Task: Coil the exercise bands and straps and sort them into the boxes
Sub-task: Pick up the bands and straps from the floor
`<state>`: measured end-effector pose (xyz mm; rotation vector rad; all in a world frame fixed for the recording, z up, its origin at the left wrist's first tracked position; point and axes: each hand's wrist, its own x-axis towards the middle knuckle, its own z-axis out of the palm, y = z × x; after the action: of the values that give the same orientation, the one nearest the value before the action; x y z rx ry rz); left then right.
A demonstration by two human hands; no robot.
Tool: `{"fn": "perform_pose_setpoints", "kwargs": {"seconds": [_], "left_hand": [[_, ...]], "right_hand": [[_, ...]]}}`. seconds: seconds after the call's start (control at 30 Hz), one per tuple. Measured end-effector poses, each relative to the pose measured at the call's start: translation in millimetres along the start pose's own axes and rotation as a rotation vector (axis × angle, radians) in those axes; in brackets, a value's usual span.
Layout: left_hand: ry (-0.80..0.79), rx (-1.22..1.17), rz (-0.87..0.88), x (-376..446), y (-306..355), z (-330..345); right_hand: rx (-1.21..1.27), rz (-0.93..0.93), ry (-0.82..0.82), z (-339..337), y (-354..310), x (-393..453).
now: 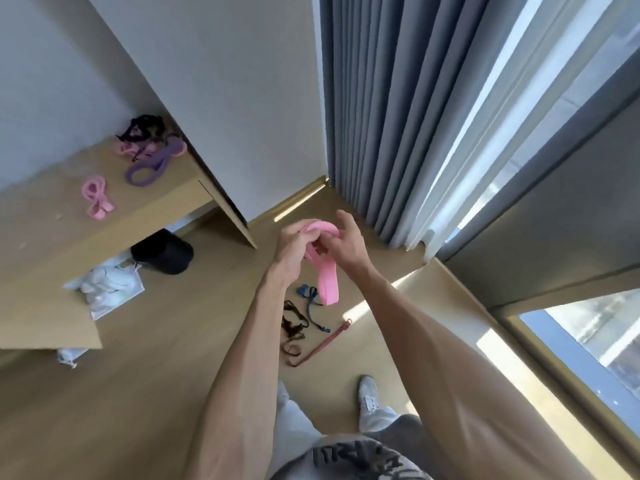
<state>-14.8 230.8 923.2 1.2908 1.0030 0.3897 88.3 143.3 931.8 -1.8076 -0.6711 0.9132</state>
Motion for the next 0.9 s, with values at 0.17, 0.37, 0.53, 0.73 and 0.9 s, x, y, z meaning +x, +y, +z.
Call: {"fn": "perform_pose_setpoints", "kwargs": {"seconds": [0.17,0.37,0.53,0.73,0.9], "left_hand": [[0.186,0.005,0.072,13,8,-132],[0.255,0.238,0.139,23,-11,-318],[0.290,0.275,0.112,39,-16,-447],[0.291,0.409,0.057,89,-6,-538],[0.345,0.453,0.022,150,-8,-590]], "right_hand": [[-0.032,0.072,-0.344,107,-36,20],[-0.198,-0.020,-0.364,268,-78,42],[-0.259,0.028,-0.405,387,-113,54],[-0.282,0.132,-0.309,489,-136,86],[-0.333,0.181,-0.297,554,-145,141]]}}
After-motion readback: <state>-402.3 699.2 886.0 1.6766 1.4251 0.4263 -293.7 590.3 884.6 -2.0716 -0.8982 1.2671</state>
